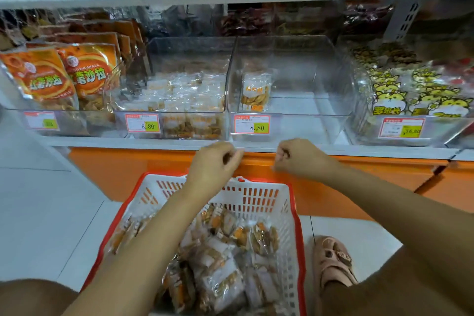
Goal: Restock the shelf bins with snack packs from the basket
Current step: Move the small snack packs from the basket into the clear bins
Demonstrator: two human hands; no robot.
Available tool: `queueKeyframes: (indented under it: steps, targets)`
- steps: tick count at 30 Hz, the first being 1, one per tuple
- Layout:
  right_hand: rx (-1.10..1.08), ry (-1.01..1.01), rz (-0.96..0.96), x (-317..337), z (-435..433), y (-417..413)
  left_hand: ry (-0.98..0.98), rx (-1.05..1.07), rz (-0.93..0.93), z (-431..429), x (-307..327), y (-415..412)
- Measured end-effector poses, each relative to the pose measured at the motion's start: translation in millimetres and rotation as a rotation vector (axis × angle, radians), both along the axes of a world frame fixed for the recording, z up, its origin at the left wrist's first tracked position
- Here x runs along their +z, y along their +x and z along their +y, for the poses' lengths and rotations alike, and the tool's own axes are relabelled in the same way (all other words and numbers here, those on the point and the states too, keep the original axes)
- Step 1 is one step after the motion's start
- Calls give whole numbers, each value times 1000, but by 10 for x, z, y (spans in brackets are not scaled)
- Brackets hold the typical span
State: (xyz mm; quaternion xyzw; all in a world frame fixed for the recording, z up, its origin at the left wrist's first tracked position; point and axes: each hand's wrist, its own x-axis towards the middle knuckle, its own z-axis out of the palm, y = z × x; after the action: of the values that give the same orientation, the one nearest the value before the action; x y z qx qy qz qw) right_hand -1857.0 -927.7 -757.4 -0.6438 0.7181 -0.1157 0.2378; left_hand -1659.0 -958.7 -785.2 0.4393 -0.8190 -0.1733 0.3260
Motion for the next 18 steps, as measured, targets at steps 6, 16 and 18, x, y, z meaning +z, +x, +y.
queueKeyframes:
  steps: [6, 16, 18]
  targets:
    - [-95, 519, -78, -954, 340, -205, 534, -32, -593, 400, -612, 170]
    - [-397, 443, -273, -1318, 475, 40, 686, -38, -890, 864, -1153, 179]
    - [-401, 433, -331, -1323, 456, 41, 587, -39, -1006, 893, -1206, 124]
